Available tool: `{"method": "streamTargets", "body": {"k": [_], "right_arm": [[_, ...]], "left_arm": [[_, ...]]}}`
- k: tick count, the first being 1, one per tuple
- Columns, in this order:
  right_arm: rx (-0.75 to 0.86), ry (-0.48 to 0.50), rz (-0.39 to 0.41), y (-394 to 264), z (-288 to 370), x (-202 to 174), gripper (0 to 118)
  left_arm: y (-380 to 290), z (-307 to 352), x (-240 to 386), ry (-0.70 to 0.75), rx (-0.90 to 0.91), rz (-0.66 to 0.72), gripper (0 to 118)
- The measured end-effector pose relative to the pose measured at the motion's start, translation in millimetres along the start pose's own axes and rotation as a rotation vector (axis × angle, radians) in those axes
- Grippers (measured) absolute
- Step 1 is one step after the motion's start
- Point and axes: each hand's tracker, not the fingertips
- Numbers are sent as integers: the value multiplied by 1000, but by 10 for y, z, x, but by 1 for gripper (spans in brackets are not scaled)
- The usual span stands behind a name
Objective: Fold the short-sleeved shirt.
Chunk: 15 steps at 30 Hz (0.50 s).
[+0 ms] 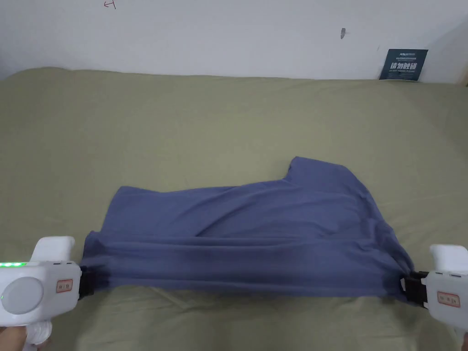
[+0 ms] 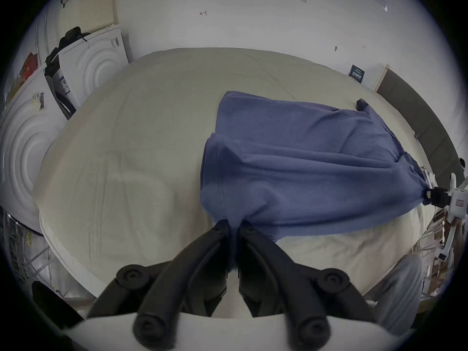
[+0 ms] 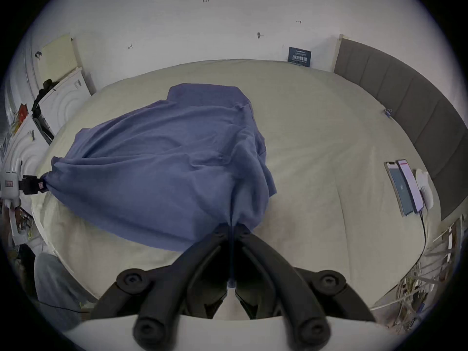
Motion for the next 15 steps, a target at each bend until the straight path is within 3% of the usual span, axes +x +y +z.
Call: {"method": "streamTargets", "body": {"k": [11, 12, 13, 14, 15], "right_arm": [[1, -4, -4, -169, 8, -63, 4], [1, 7, -15, -169, 17, -53, 11], [-10, 16, -25, -154, 18, -37, 39], [-39, -9, -35, -139, 29, -38, 82], [-58, -3, -35, -134, 45, -31, 118]], "left_arm": [[-131, 28, 6, 1, -9, 3, 8], [-128, 31, -9, -7, -5, 9, 8], [-122, 36, -32, -27, -3, 18, 18], [-109, 43, -57, -47, -9, 27, 46], [-97, 49, -77, -38, -21, 41, 102]]}}
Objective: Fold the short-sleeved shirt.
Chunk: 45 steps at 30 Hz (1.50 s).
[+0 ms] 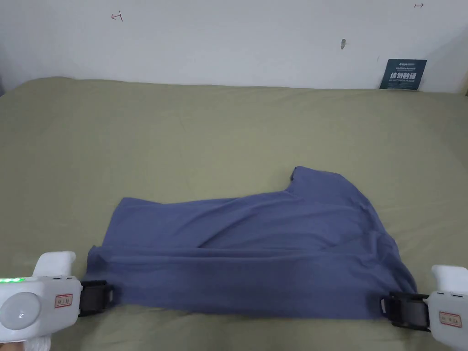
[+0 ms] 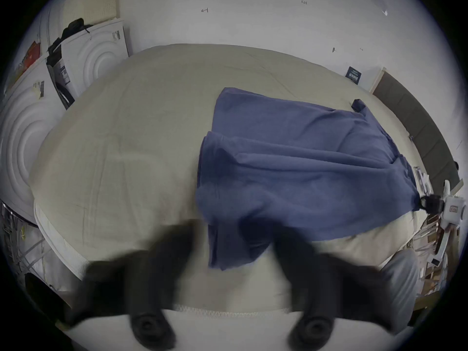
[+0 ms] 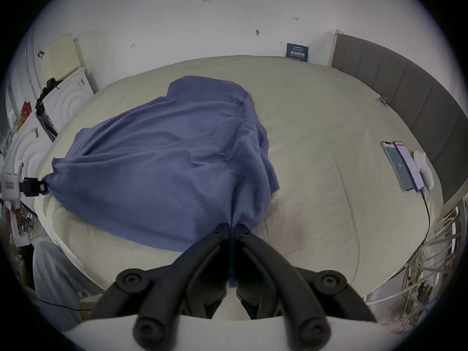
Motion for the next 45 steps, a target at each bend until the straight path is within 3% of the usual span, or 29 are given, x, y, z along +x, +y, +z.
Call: {"method": "streamTargets", "body": {"k": [1, 3, 5, 6, 7, 8, 9, 13, 20, 21, 22, 23, 24, 25, 29, 32, 34, 35, 36, 37, 38, 39, 40, 41, 42, 43, 45], "right_arm": [[39, 13, 13, -15, 119, 12, 112], [80, -29, 31, 172, 256, 33, 106], [129, -6, 24, 351, 328, 58, 104], [142, -9, 19, 421, 225, 1, 95], [155, -13, 18, 507, 212, -17, 78], [180, -19, 15, 613, 201, -36, 42], [188, -14, 14, 717, 165, -63, 0], [196, 12, 27, 1082, 24, -276, 0], [157, -23, 88, 1614, -624, -281, 0], [150, -29, 95, 1673, -720, -270, 0], [140, -39, 101, 1703, -795, -276, 0], [129, -42, 100, 1748, -887, -264, 0], [118, -46, 104, 1793, -970, -249, 0], [113, -54, 105, 1826, -1032, -239, 0], [91, -62, 102, 1925, -1247, -199, 0], [73, -82, 96, 2045, -1480, -69, 0], [70, -91, 93, 2058, -1493, -88, 0], [62, -88, 93, 2059, -1507, -90, 0], [63, -94, 95, 2064, -1532, -78, 0], [61, -100, 102, 2083, -1555, -62, 7], [59, -105, 107, 2097, -1559, -68, 26], [51, -112, 97, 2124, -1583, -50, 71], [35, -110, 74, 2150, -1611, -13, 107], [0, -104, 41, 2176, -1663, 27, 117], [-22, -107, 14, 2184, -1709, 45, 109], [34, -47, 3, 2219, -1720, 55, 109], [-60, -105, 16, 2241, -1856, 110, 100]], "left_arm": [[8, 20, -10, -3, 0, 4, 118], [94, 155, 30, 16, 84, 2, 112], [220, 191, 47, 43, 120, -27, 107], [298, 208, 45, 31, 142, -29, 97], [378, 210, 65, 29, 135, -28, 79], [478, 210, 95, 28, 147, -28, 46], [568, 114, 81, 30, 163, -29, 2], [1000, -147, 136, 32, 177, -17, 2], [1742, -914, 176, 77, 78, -31, 2], [1792, -990, 187, 86, 77, -26, 7], [1832, -1062, 185, 93, 67, -22, 21], [1881, -1154, 171, 99, 49, -23, 54], [1914, -1247, 153, 109, 37, -26, 103], [1946, -1294, 144, 113, 37, -28, 118], [2038, -1466, 140, 127, 19, -53, 118], [1997, -1555, 242, 163, -22, -107, 109], [1964, -1586, 244, 148, -24, -126, 72], [1947, -1560, 256, 66, -25, -106, 65], [1945, -1526, 295, 112, -14, -114, 54], [1955, -1525, 290, 97, -9, -143, 36], [1965, -1523, 295, 85, -17, -149, 14], [1966, -1506, 319, 97, -11, -153, 3], [1966, -1499, 336, 98, 0, -160, 3], [1980, -1531, 337, 103, -14, -167, 3], [1973, -1545, 336, 105, -12, -171, 3], [1968, -1549, 328, 105, -12, -169, 3], [1972, -1583, 295, 98, -9, -149, 3]]}}
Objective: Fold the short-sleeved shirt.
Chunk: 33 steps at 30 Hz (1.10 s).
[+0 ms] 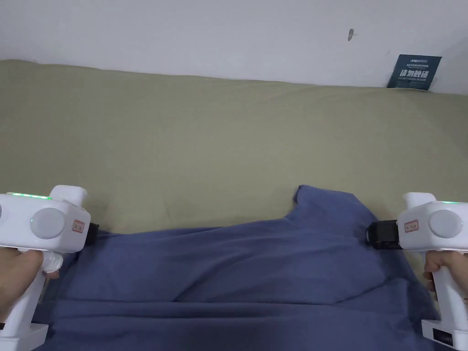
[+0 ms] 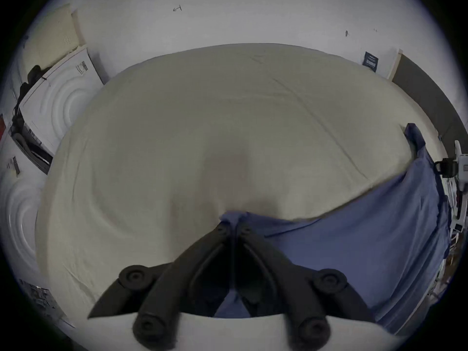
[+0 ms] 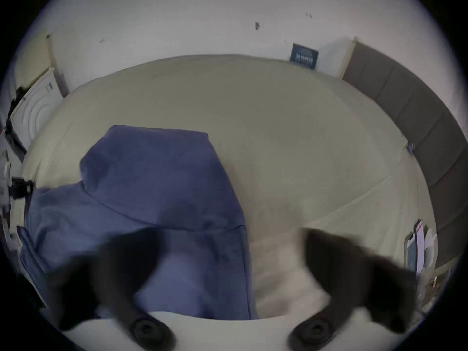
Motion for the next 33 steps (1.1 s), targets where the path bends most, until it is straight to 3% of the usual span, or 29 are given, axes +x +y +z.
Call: {"method": "streamTargets", "body": {"k": [3, 5, 6, 7, 8, 21, 33], "right_arm": [[-22, 6, 43, -68, -72, 0, 90], [13, 34, 16, -75, 30, -9, 73], [28, 46, 24, -69, 68, -11, 47], [49, 67, 44, -50, 97, -4, 9], [74, 57, 48, -39, 150, -8, 3], [220, 122, 31, -390, 1266, 146, 3], [297, 163, 65, -1509, 2064, 230, 3]], "left_arm": [[4, 0, -7, -3, 5, 4, 3], [3, 8, -18, -7, 7, 10, 3], [9, 16, -26, -9, 9, 10, 3], [15, 29, -39, -13, 11, 16, 3], [8, 56, -54, -17, 18, 27, 3], [-226, 1010, -258, -61, 157, 63, 3], [-1208, 1711, -384, -89, 205, 98, 3]]}}
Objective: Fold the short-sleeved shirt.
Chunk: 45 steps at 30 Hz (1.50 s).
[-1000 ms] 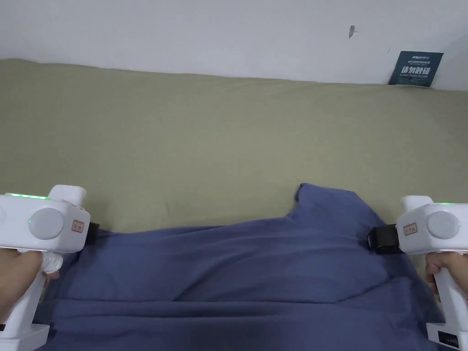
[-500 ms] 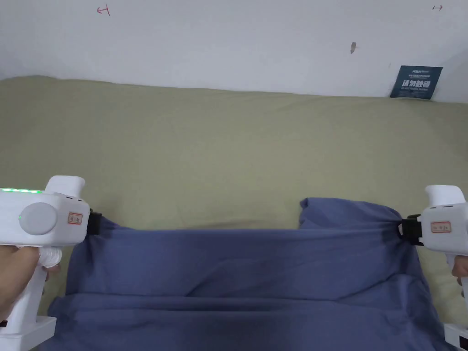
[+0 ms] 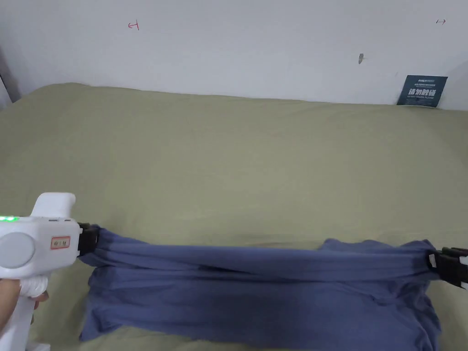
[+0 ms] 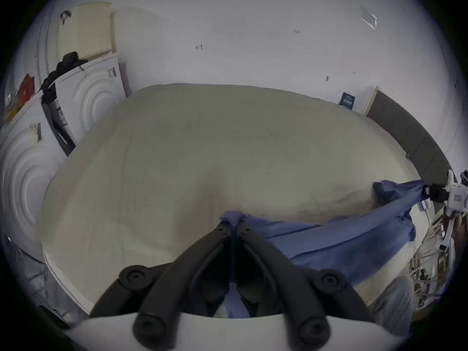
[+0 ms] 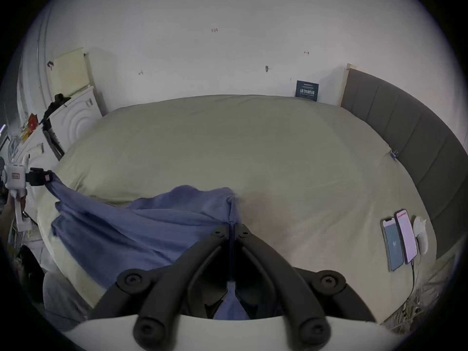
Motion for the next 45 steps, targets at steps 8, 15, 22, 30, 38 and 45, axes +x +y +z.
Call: {"method": "streamTargets", "body": {"k": [8, 15, 22, 30, 38, 45], "right_arm": [[-61, 4, 11, -616, 129, -79, 3], [-133, -8, 9, -948, -131, -53, 3], [-125, -85, 31, -817, -67, -169, 111], [154, -9, 24, -414, 191, -990, 56], [437, -97, 81, -515, 256, -1862, 0], [483, -109, 124, -512, 217, -2247, 0]], "left_arm": [[-685, 141, -63, -20, -20, 4, 3], [-914, 19, -66, -18, -55, 11, 3], [-866, 157, -56, -11, 3, 24, 117], [-712, 500, 139, 77, 156, -18, 41], [-500, 223, -452, -192, -2, 229, 0], [-248, -201, -1111, -474, -279, 370, 0]]}}
